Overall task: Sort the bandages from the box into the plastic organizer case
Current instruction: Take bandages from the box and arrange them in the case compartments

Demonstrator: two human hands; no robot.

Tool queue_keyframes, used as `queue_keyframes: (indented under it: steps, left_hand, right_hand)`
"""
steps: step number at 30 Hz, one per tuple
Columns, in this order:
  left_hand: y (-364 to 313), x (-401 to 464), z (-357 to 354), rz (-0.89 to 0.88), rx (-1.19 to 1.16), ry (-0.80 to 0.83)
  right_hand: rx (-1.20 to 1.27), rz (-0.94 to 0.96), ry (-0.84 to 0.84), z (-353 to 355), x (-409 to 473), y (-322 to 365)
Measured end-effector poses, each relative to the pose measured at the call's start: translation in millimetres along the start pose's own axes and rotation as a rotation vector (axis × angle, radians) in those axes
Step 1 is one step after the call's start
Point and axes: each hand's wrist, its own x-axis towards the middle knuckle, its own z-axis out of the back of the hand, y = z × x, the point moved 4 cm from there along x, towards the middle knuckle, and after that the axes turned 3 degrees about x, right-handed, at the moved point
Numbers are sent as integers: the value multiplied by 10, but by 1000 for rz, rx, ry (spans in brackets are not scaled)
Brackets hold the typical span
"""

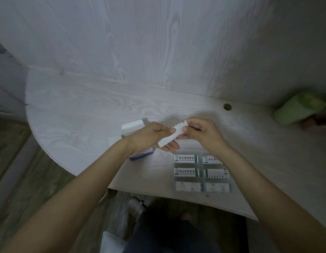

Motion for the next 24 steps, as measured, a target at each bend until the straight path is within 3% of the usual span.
queue_keyframes:
  steps: [6, 11, 15, 21, 24]
  left_hand:
    - [-25, 43, -399, -63, -116, -87]
    - [91, 62, -860, -44, -282, -287]
    - [161, 14, -1147, -49, -267, -289]
    - [201, -68, -1260, -53, -139, -514]
    - [214, -110, -1284, -83, -134, -540]
  right_hand:
    - [29, -79, -112, 281, -260, -49]
    - [-41, -123, -128, 575, -535, -146]
    - [25, -127, -117, 724, -729, -277]
    - [113, -148, -74, 764, -908, -466]
    - [202, -180, -72, 743, -971, -525]
